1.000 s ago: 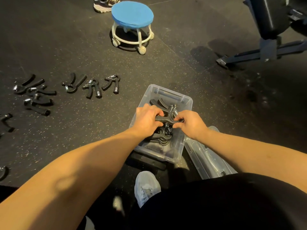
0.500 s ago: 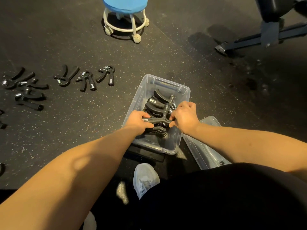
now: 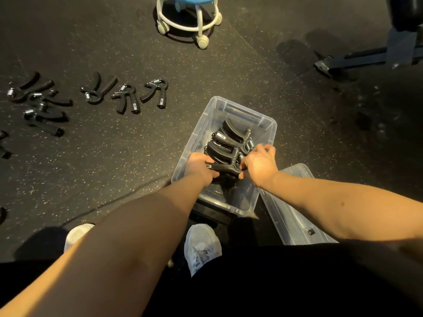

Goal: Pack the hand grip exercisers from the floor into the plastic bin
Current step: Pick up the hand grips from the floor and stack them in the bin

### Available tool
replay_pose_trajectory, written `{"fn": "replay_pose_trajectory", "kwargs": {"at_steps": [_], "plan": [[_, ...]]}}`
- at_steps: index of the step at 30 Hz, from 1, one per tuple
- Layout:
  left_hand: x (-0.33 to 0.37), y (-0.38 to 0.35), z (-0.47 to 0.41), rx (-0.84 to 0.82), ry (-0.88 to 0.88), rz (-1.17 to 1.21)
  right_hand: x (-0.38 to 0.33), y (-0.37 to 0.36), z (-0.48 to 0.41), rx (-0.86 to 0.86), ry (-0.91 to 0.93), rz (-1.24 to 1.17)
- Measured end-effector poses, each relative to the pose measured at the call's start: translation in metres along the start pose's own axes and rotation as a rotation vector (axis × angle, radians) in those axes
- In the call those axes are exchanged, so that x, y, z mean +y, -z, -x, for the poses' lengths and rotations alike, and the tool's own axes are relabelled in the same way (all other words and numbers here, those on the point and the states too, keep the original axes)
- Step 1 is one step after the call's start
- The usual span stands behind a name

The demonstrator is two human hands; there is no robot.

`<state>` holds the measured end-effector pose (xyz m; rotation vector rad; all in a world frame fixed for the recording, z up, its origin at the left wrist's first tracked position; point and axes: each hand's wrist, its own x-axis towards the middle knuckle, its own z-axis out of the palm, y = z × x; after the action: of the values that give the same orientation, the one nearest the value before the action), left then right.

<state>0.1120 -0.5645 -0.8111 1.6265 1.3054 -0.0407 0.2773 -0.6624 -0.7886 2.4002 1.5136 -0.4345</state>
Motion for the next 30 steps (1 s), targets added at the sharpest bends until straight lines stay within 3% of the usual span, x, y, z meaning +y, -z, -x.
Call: {"fn": "replay_pose_trajectory", "kwargs": {"at_steps": [8,17,30], "plan": [[-0.001,-0.007,-0.013,-0.067,0.099,0.039,-0.015,0.006,-0.008,-0.157,-0.004,0.222],[-0.007,-0.014,-0.023,-0.015,0.112,-0.012,-0.022,-0.008,-0.015,-0.141,-0.087,0.375],[-0.008,-0.017,-0.025,0.014,0.056,-0.113,-0.024,-0.006,-0.014,-0.175,-0.081,0.403]]}}
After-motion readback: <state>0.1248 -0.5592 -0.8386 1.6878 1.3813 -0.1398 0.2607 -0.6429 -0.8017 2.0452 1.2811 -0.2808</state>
